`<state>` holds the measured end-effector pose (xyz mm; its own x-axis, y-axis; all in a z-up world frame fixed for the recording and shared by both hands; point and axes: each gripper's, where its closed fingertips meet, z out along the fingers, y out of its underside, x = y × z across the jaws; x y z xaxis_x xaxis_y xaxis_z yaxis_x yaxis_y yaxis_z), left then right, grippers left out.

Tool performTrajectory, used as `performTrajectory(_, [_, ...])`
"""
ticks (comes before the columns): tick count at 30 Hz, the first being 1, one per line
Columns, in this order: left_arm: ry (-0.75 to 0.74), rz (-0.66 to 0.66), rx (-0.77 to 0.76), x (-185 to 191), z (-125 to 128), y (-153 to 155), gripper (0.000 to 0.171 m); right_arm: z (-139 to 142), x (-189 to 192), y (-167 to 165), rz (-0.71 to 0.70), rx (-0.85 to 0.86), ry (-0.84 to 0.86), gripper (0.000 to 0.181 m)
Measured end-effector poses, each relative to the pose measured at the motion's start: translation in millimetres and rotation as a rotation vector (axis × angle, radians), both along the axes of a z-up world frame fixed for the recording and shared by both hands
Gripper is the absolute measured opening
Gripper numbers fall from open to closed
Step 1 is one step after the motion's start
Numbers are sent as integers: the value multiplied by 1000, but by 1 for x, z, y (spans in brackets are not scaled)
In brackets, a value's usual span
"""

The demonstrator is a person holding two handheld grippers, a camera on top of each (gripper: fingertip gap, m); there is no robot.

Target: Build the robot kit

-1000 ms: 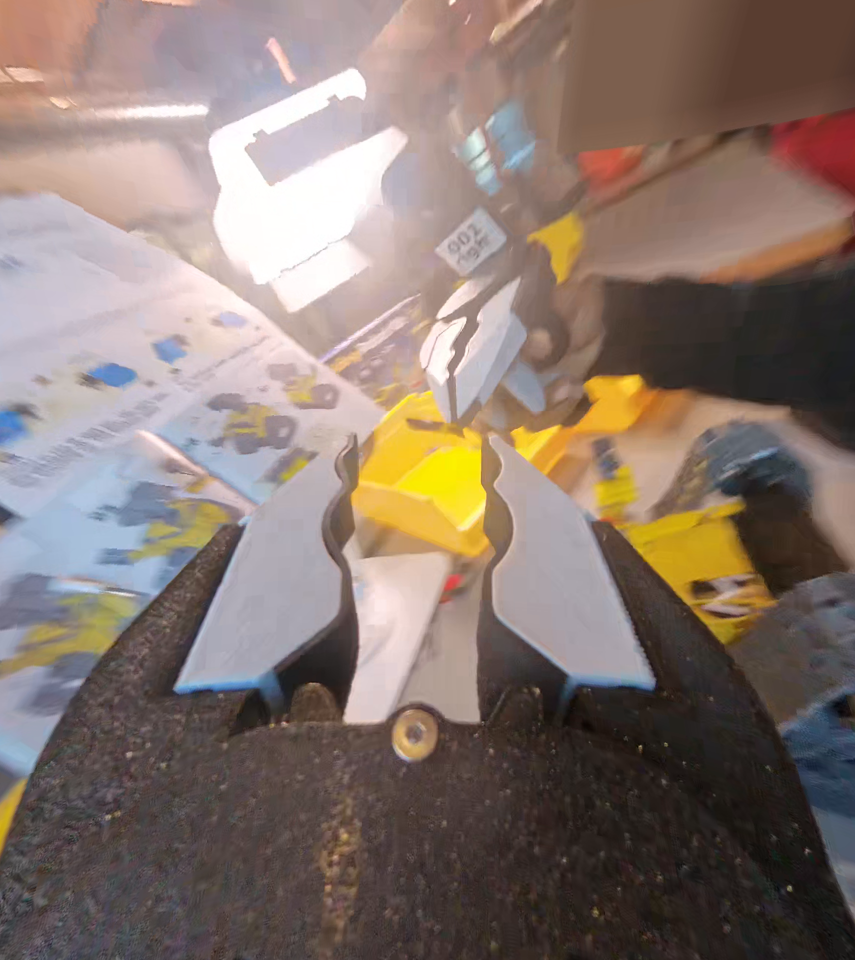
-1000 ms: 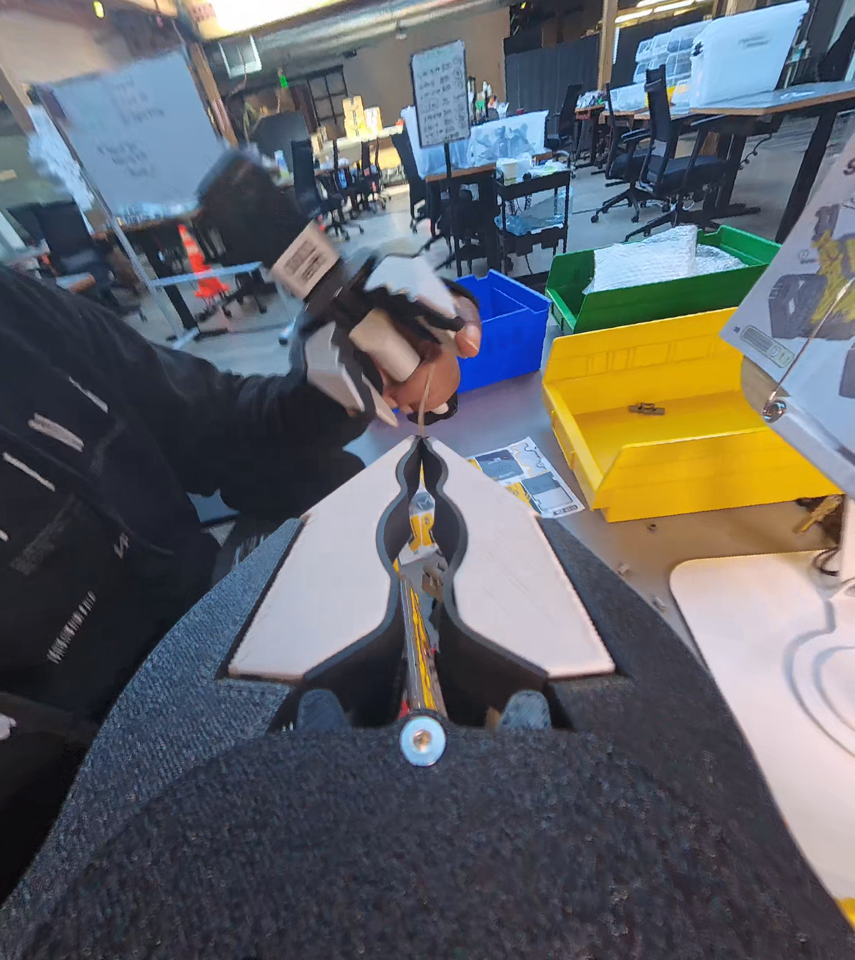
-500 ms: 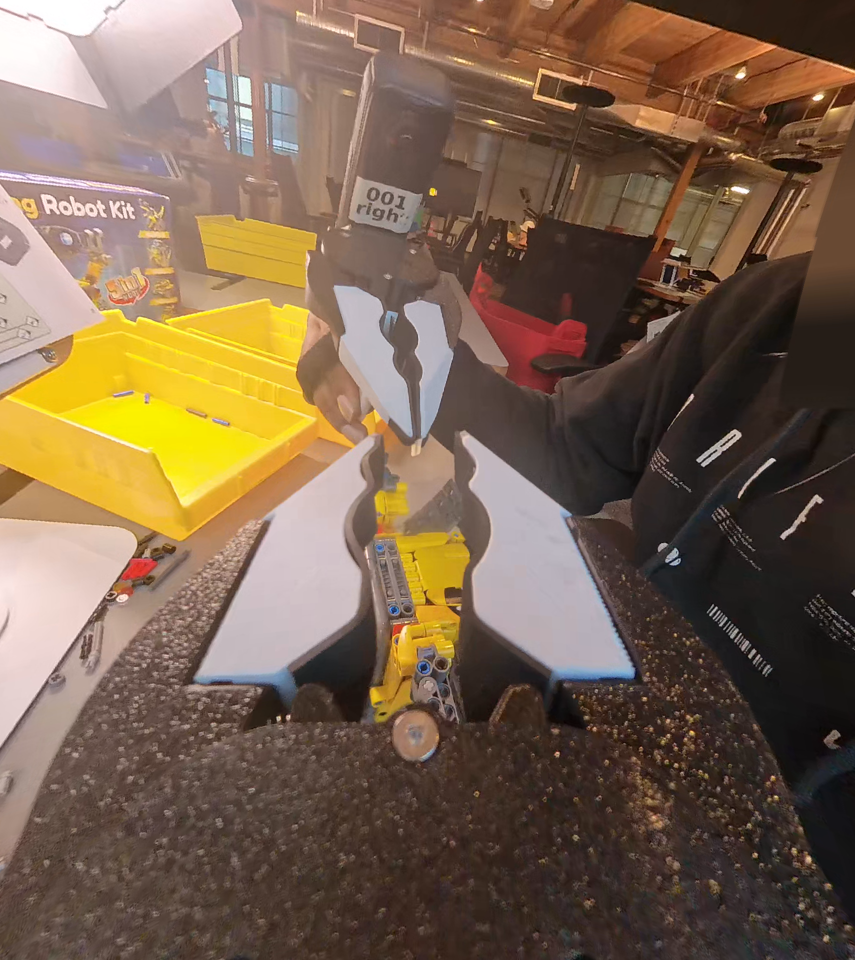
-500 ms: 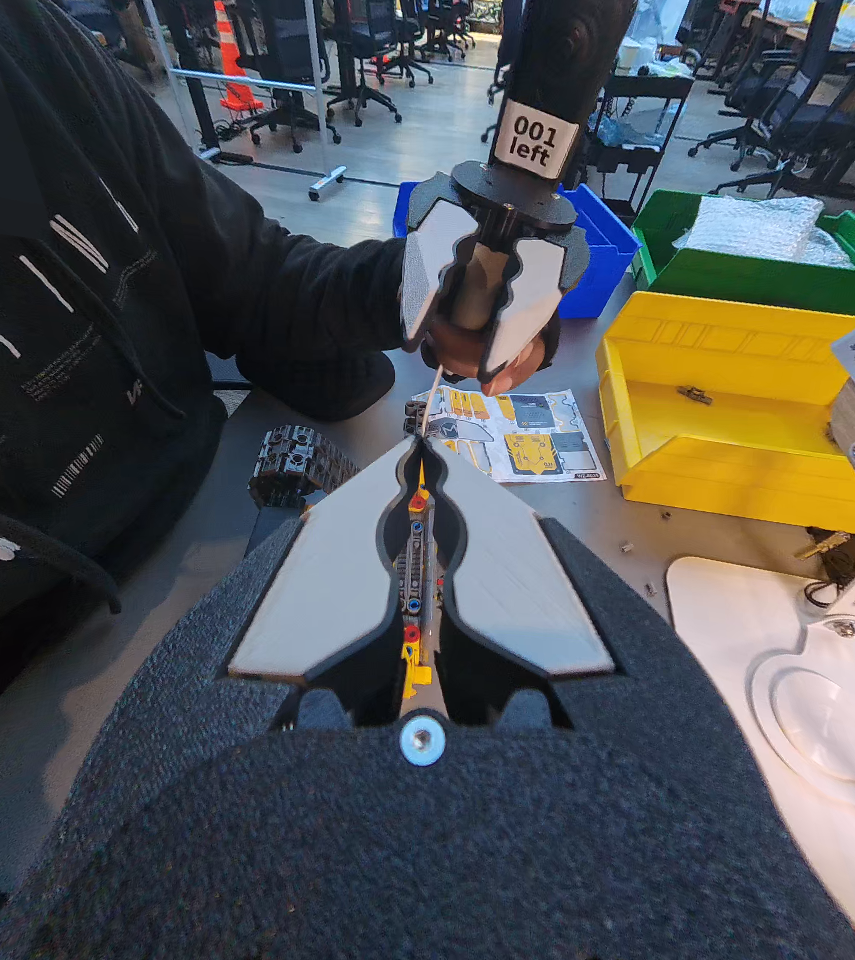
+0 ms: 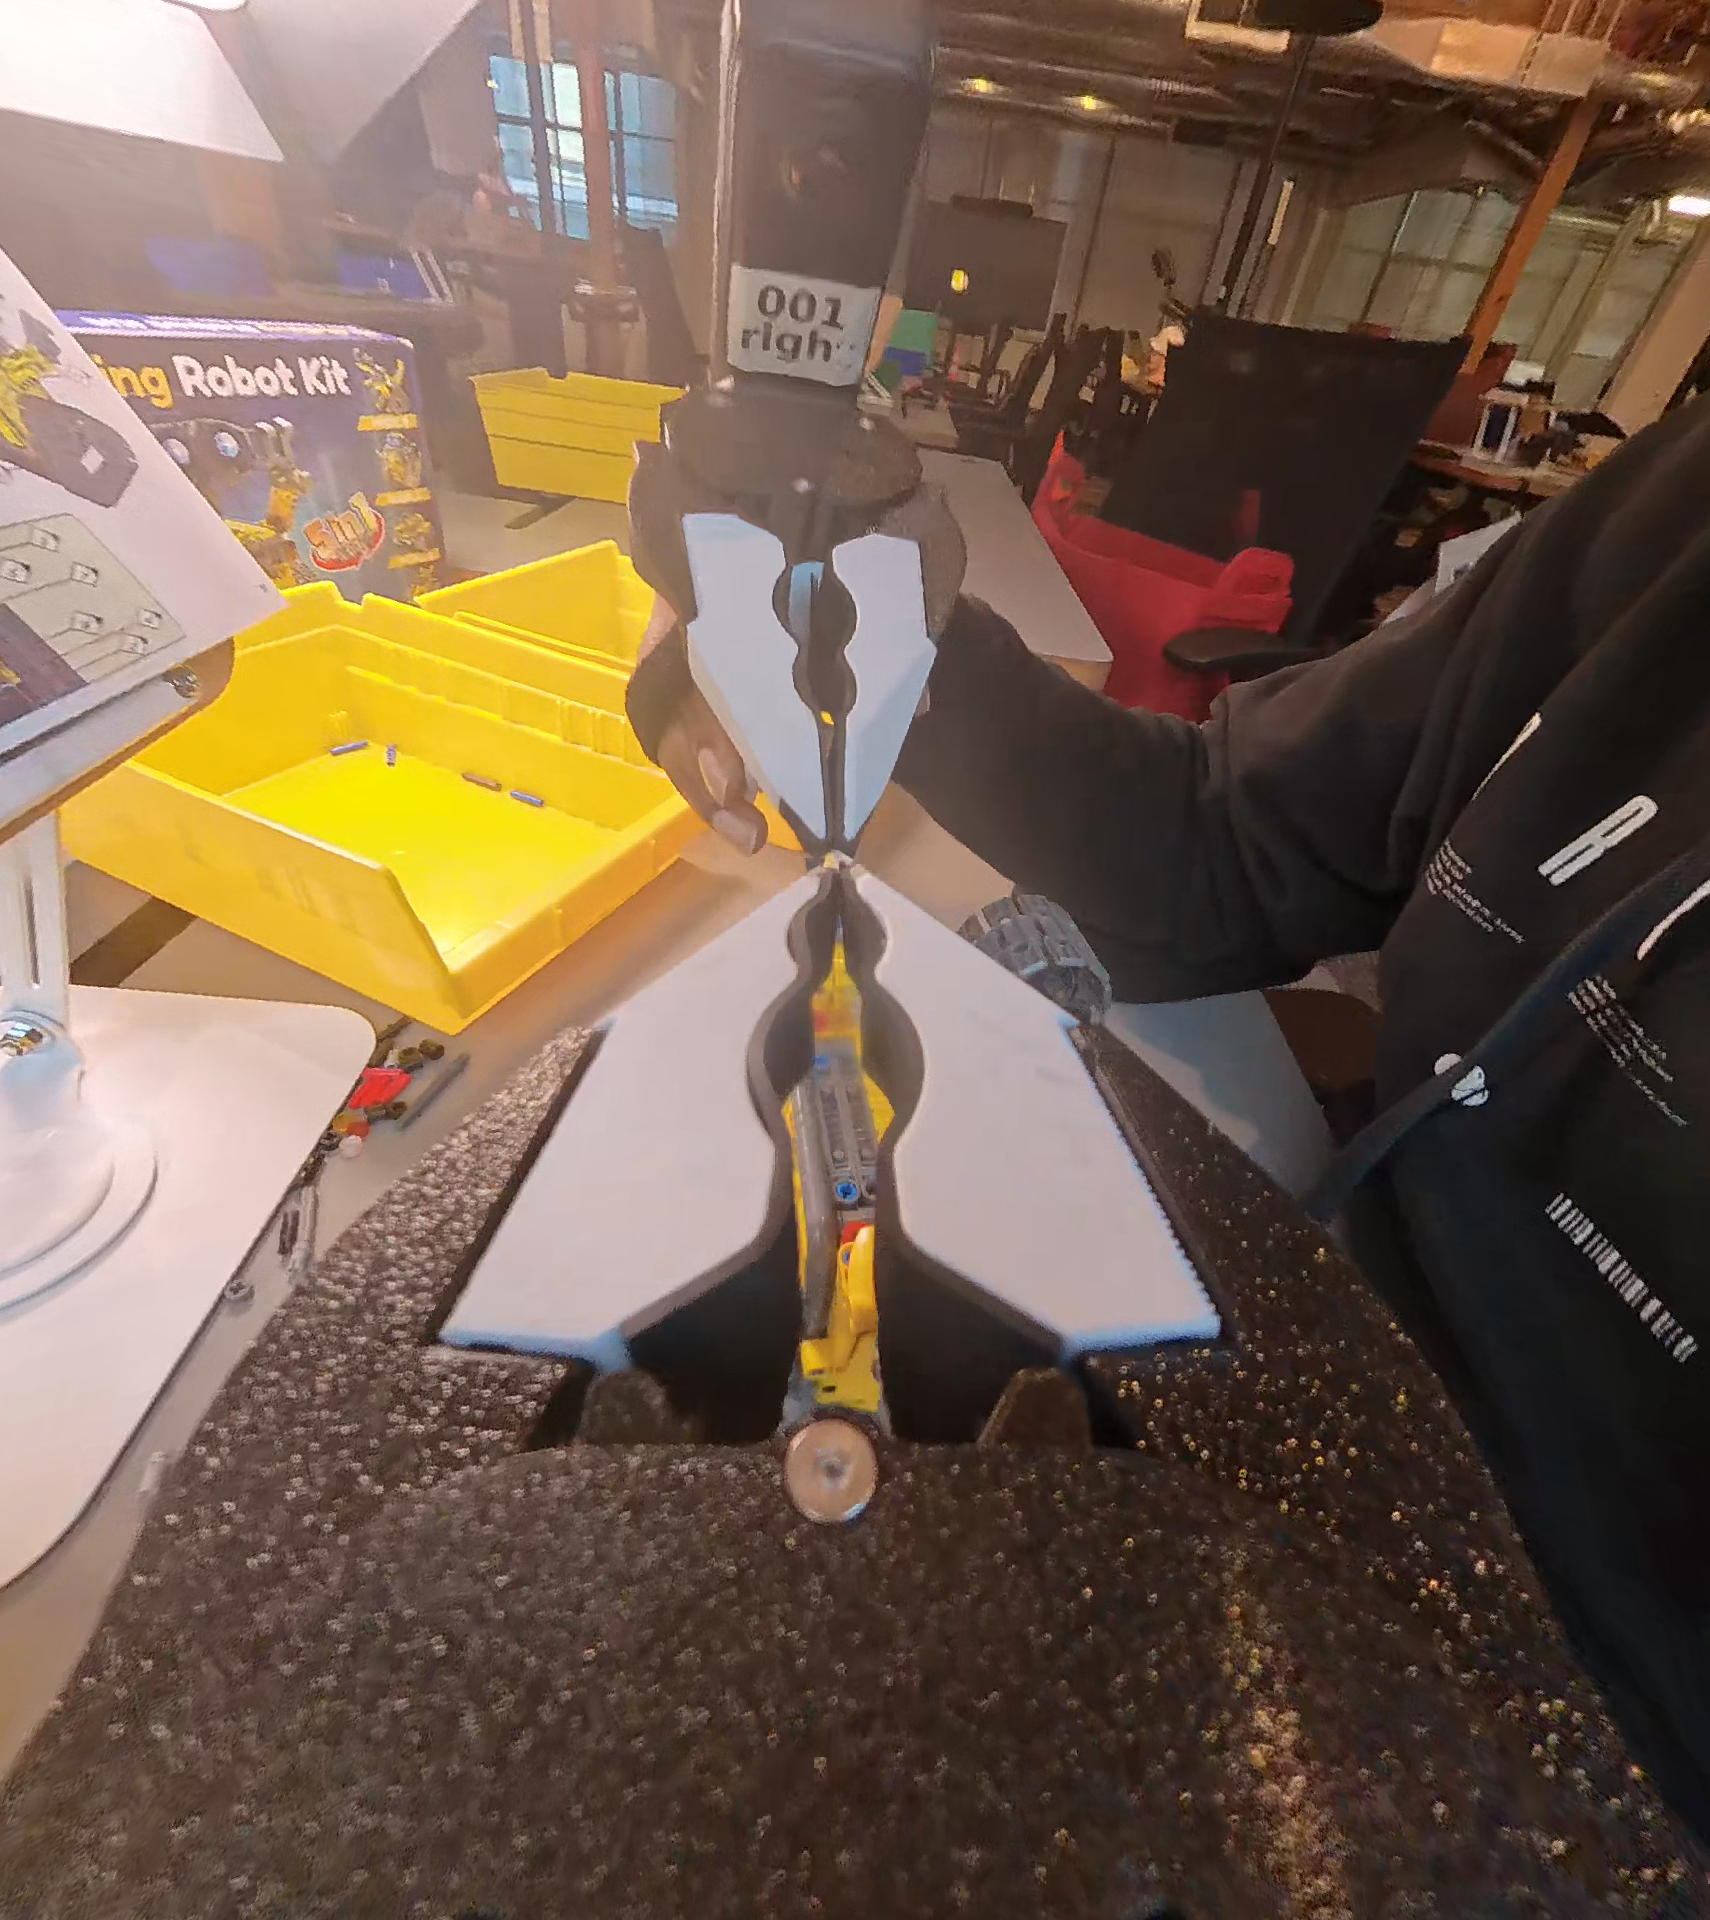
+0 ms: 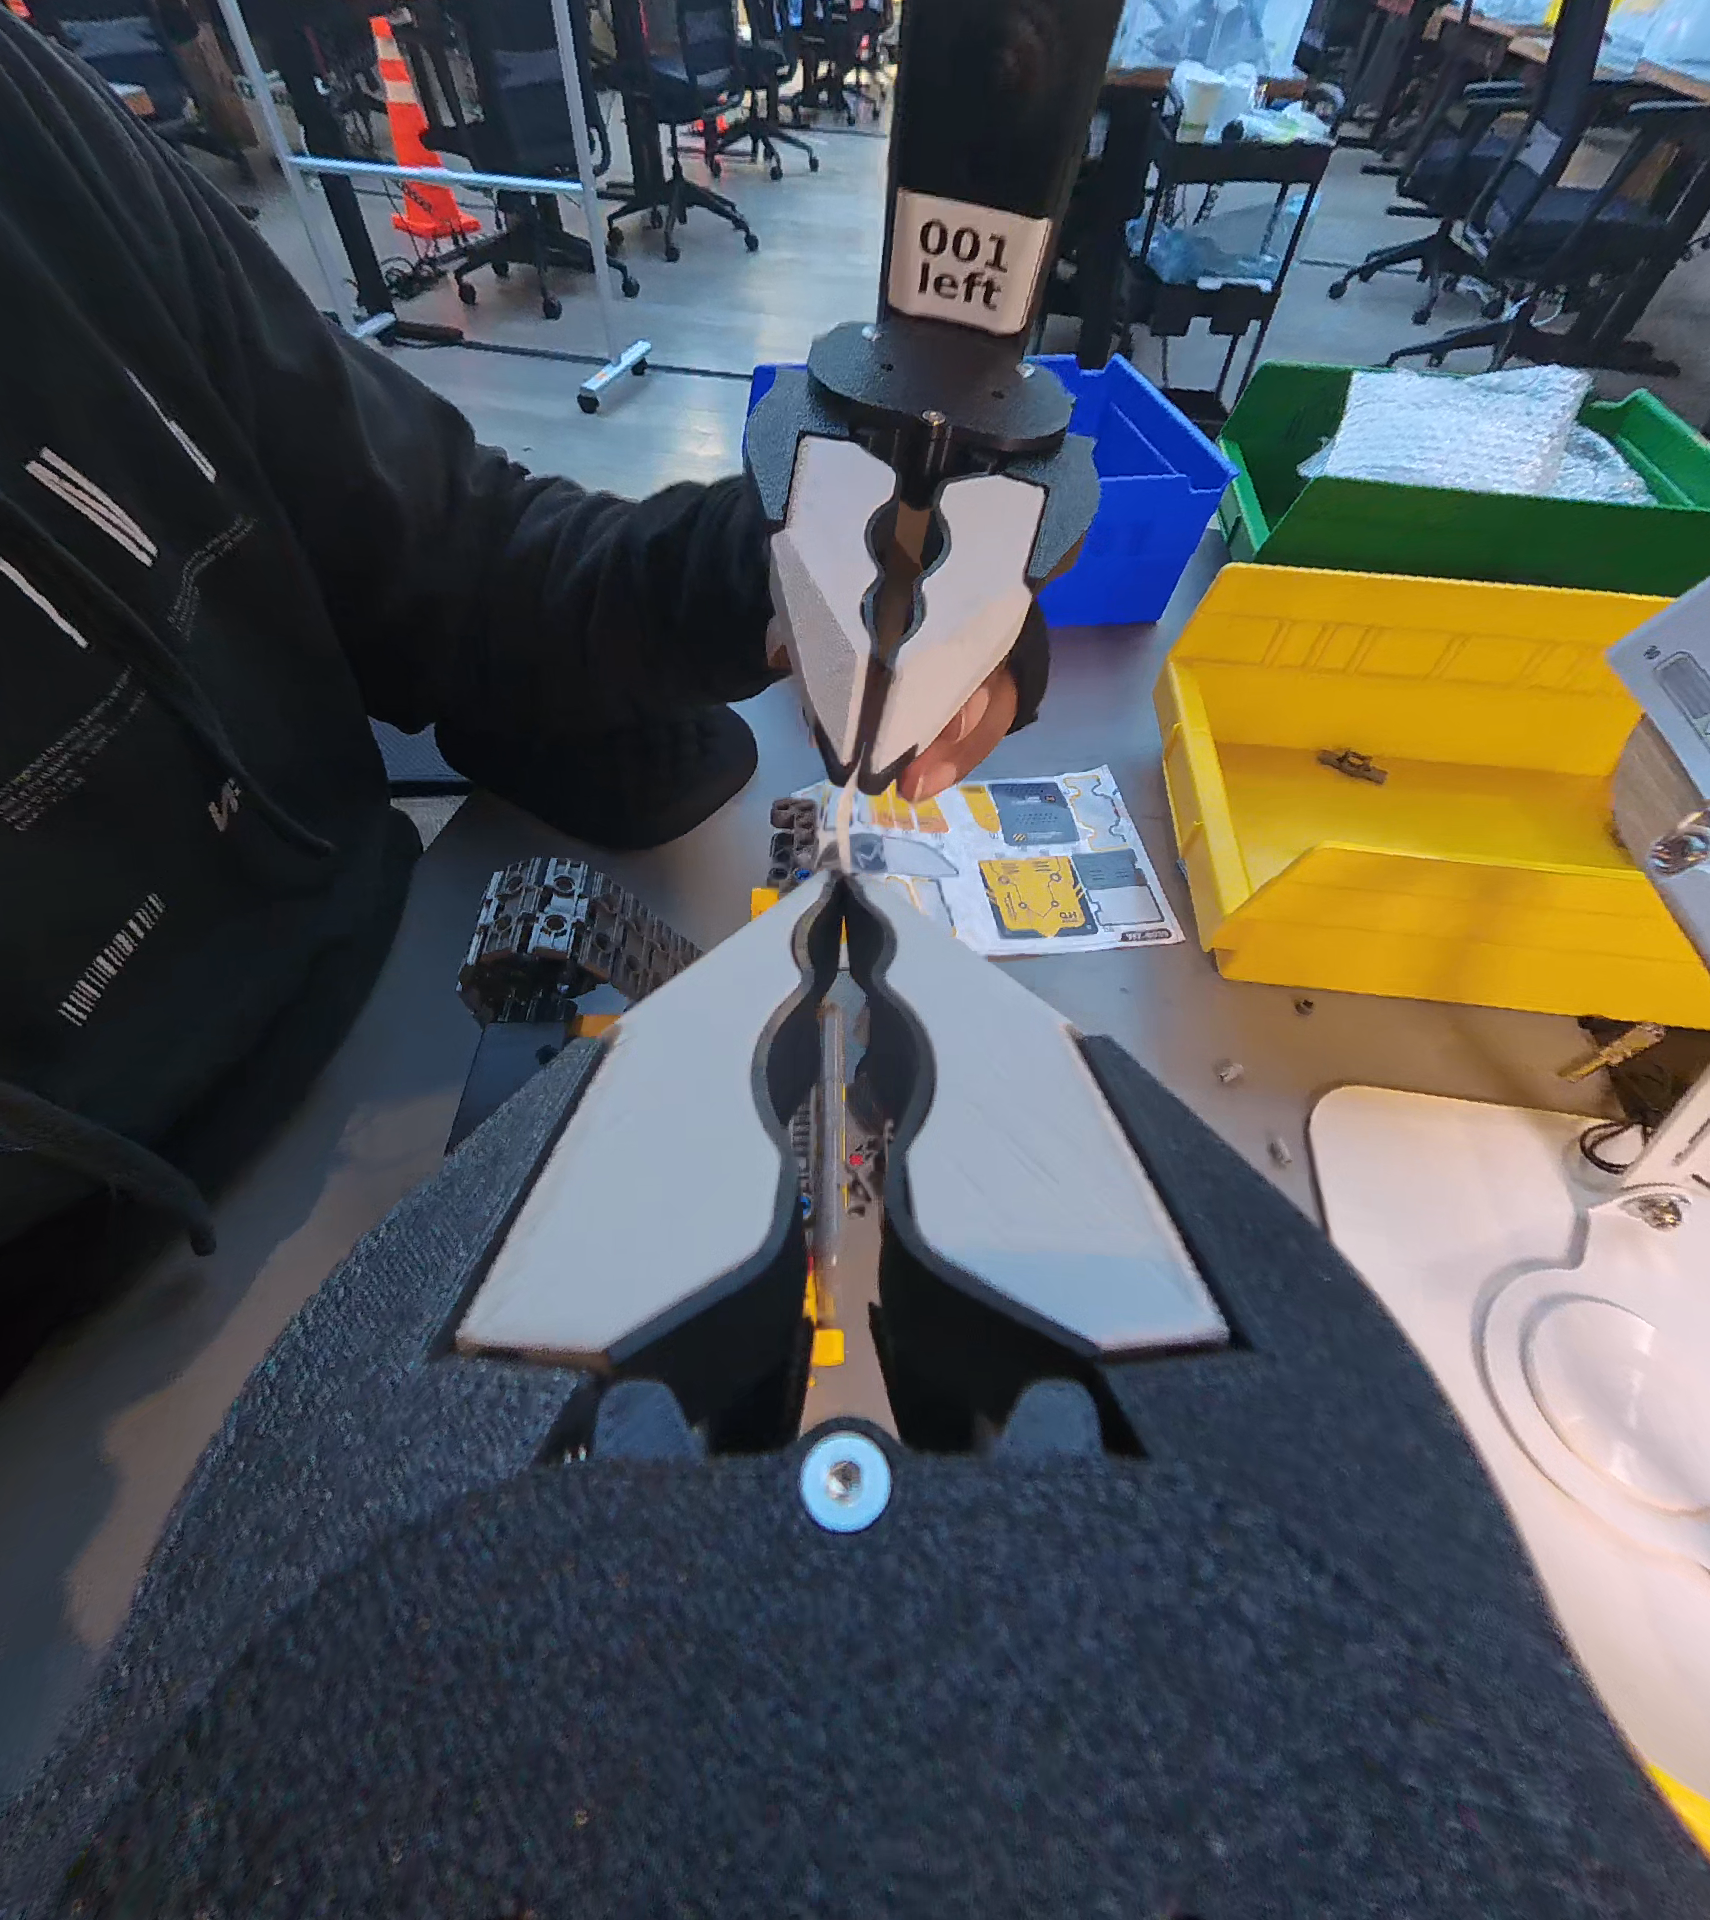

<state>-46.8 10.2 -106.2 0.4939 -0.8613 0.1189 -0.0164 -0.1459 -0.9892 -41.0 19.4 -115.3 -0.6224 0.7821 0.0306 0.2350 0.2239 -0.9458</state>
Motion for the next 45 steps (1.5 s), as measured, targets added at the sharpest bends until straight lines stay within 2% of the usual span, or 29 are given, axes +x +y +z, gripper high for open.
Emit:
performTrajectory(6, [-279,60,53,-17,38,6,0,43,-6,20,-78,-194,195,8])
performTrajectory(11, [-427,87,61,-27,53,8,0,55,-15,21,-88,-335,241,12])
performTrajectory(18, [-434,95,47,-26,51,11,0,54,-21,12,-56,-400,235,11])
performTrajectory(27, [-418,104,51,-26,49,12,0,53,-22,11,-46,-421,230,1])
performTrajectory(33, [-406,109,54,-24,48,13,0,53,-21,12,-44,-417,227,0])
performTrajectory(37, [-353,96,46,-21,47,10,3,54,-20,14,-56,-410,215,0])
performTrajectory(39, [-268,82,13,-21,43,4,27,54,-17,15,-64,-384,201,0])
performTrajectory(40, [-212,94,10,-24,39,2,33,57,-13,16,-65,-381,197,0])
performTrajectory(42, [-55,113,-20,-30,20,-6,41,54,-4,17,-63,-369,125,0])
performTrajectory(45, [166,55,-188,-31,-39,-27,58,33,11,14,-55,-272,-43,0])
